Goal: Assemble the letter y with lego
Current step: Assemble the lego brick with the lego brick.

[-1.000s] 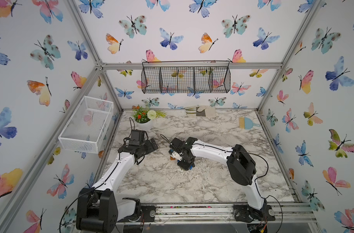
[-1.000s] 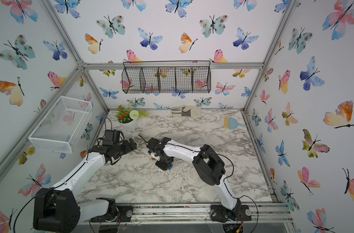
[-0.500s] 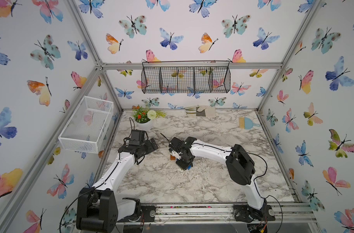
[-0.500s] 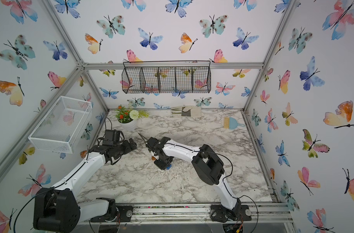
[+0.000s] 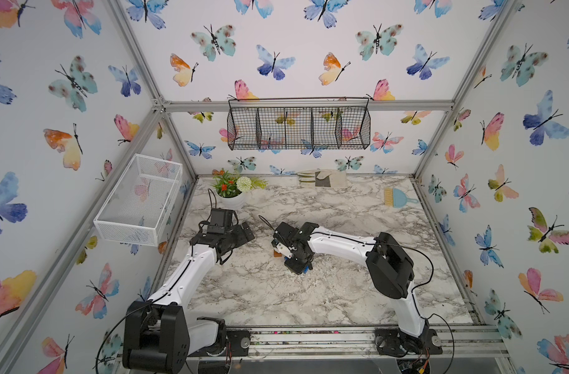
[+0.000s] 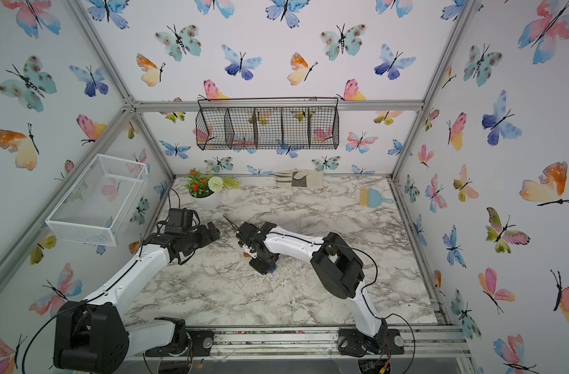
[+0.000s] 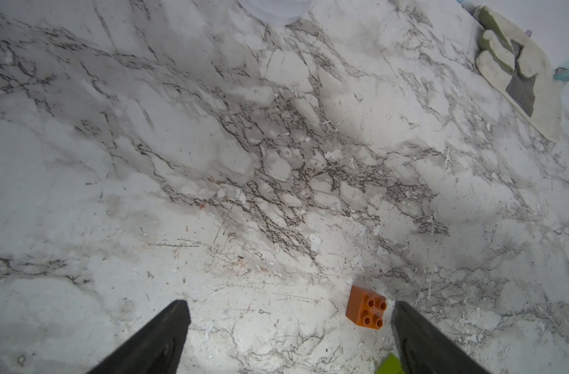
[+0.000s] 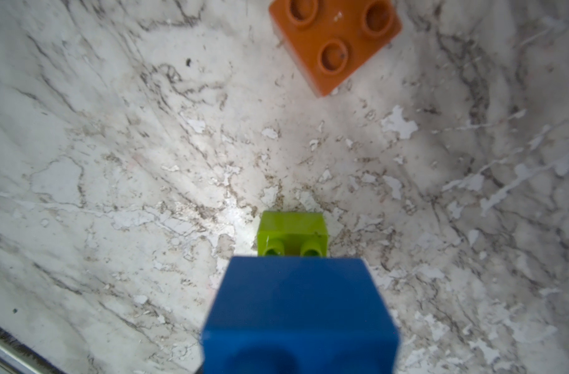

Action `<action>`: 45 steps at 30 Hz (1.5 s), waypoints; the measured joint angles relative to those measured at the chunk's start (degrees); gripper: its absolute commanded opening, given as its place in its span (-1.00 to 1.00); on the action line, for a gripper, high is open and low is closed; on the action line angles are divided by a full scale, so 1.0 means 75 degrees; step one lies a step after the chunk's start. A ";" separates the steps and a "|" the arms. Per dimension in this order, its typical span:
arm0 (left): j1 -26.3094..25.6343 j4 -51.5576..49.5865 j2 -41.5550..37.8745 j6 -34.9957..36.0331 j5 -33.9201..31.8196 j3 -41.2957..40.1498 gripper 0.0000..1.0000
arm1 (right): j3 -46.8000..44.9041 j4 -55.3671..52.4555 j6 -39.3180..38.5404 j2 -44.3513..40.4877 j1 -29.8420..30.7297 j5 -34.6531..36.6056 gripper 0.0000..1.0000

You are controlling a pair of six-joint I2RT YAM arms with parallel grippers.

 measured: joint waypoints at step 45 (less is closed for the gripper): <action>0.0000 0.0187 0.0146 -0.0055 0.0175 -0.0029 0.97 | -0.1215 0.1058 -0.0997 -0.1023 -0.0128 -0.0041 -0.63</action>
